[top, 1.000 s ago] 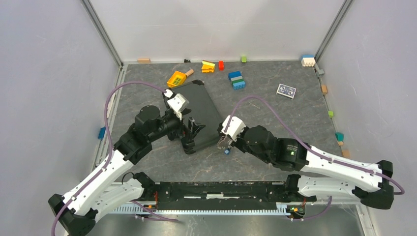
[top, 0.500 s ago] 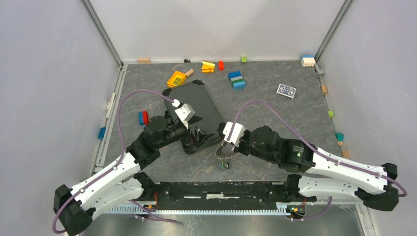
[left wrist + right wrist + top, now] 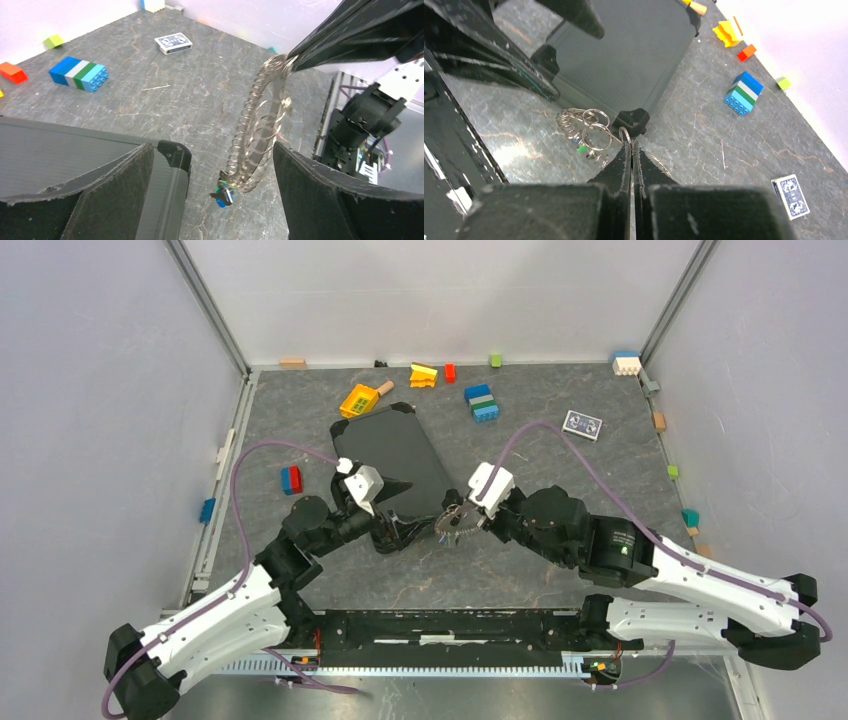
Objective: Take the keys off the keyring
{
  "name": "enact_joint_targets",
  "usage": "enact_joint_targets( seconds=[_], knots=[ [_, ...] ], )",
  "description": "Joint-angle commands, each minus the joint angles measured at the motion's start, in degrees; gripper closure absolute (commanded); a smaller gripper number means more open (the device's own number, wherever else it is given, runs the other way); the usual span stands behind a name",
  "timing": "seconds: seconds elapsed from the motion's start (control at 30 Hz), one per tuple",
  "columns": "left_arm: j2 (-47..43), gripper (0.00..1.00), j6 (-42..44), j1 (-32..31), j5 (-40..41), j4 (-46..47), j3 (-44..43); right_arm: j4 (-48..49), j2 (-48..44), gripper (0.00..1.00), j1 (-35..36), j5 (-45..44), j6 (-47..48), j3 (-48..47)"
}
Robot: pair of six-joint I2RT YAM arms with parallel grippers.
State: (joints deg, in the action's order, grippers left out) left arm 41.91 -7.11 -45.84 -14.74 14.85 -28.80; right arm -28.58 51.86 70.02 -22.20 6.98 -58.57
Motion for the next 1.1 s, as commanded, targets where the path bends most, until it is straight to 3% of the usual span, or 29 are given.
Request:
enact_joint_targets(
  seconds=[0.0,0.37,0.8,1.07],
  knots=[
    [-2.52,0.05,-3.01,-0.21,5.05,7.3,3.37,1.94,-0.46,1.0,0.24,-2.85,-3.02,-5.03],
    [-1.9,0.04,-4.7,-0.22,8.94,14.25,9.85,2.55,-1.94,1.0,0.21,-8.18,-2.72,-7.48],
    [1.1,0.05,-1.61,-0.45,3.46,24.7,14.06,1.06,-2.81,1.0,0.21,-6.57,-0.68,-10.06],
    [8.07,0.06,3.52,-7.08,7.04,26.6,12.59,-1.39,-2.19,1.0,0.21,-3.4,0.55,-11.94]
  ],
)
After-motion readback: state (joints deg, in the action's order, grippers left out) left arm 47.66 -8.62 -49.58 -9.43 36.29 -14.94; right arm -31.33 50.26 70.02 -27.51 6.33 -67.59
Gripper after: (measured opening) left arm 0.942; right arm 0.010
